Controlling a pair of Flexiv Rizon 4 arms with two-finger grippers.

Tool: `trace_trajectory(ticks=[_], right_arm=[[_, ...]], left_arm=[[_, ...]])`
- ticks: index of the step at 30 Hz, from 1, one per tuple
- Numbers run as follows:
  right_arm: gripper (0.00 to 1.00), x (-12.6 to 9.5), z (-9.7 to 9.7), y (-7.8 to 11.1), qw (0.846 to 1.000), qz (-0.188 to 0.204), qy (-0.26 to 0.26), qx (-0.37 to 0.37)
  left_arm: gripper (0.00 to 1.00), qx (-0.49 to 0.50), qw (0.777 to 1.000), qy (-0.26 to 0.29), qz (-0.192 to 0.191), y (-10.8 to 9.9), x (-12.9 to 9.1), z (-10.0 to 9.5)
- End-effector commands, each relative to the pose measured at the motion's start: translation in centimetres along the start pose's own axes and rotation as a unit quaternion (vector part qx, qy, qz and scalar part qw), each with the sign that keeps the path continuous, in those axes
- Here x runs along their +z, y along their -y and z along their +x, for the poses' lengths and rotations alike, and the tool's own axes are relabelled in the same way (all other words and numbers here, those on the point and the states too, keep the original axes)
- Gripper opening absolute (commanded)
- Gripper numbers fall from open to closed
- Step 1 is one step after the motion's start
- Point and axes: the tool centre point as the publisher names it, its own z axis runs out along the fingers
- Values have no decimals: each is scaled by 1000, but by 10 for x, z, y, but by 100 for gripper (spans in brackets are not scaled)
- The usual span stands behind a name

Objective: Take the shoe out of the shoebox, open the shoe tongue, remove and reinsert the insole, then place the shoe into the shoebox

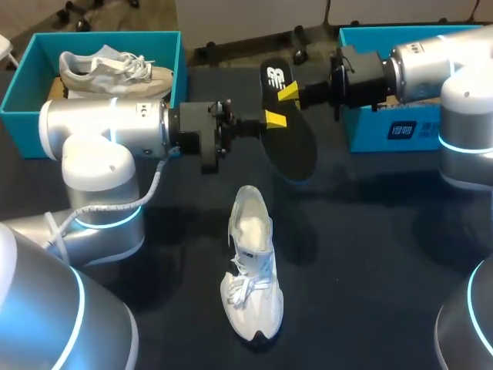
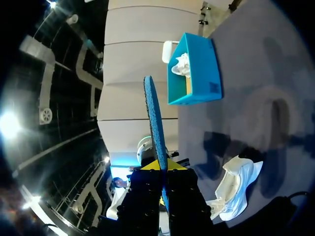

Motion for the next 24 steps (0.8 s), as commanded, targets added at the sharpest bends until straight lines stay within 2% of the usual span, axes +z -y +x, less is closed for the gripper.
trace_trajectory(ticks=[1, 2, 3, 13, 17, 22, 24], right_arm=[[42, 0, -1, 5, 1000, -9, -7, -3], [91, -1, 0, 5, 1000, -10, -7, -3], [100, -1, 0, 6, 1000, -11, -8, -4], [100, -15, -6, 22, 1000, -11, -22, -15], [100, -21, -8, 28, 1000, -10, -23, -18], [100, -26, -10, 33, 999, -9, -21, -25], [100, -28, -10, 35, 999, -10, -20, -27]], left_arm=[[0, 3, 1000, -1, -3, -1, 1, 0], [0, 4, 1000, -1, -6, -1, -1, -1], [0, 4, 1000, 0, -6, -2, -2, -1], [0, -27, 999, -22, -7, 1, -22, 1], [0, -116, 993, -24, 3, -1, -34, 5], [0, -230, 973, -18, 13, -5, -50, 10], [0, -272, 962, -9, 28, -5, -56, 10]])
